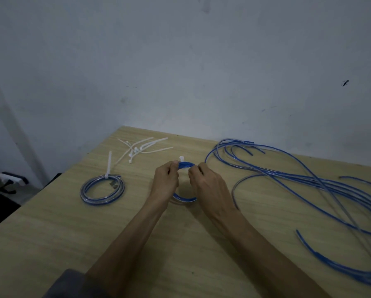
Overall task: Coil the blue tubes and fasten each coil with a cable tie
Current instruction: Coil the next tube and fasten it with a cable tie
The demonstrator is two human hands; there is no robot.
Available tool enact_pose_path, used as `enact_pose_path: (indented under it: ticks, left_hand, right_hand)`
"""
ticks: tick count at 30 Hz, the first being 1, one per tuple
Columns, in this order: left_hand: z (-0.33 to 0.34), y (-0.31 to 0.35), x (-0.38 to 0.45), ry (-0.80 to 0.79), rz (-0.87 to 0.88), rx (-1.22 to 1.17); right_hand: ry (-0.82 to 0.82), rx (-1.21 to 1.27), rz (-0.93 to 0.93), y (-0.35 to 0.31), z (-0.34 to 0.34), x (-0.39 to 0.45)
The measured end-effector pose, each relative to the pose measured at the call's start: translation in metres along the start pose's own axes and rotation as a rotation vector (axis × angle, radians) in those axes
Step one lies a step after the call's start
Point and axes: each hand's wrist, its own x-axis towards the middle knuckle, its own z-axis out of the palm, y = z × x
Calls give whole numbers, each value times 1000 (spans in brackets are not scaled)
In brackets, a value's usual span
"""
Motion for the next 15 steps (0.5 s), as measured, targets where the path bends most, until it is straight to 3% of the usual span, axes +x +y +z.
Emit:
enact_pose_path:
  ticks: [5,10,15]
  left_hand:
    - [1,3,-8,-12,28,-44]
    - [0,4,-9,48,70,-63]
    - [4,8,-14,33,93,-90]
  right_hand:
    - [-35,350,234,-2,-9,3]
    - [-126,593,309,-3,-28,13]
    - [41,878,403,-6,-35,14]
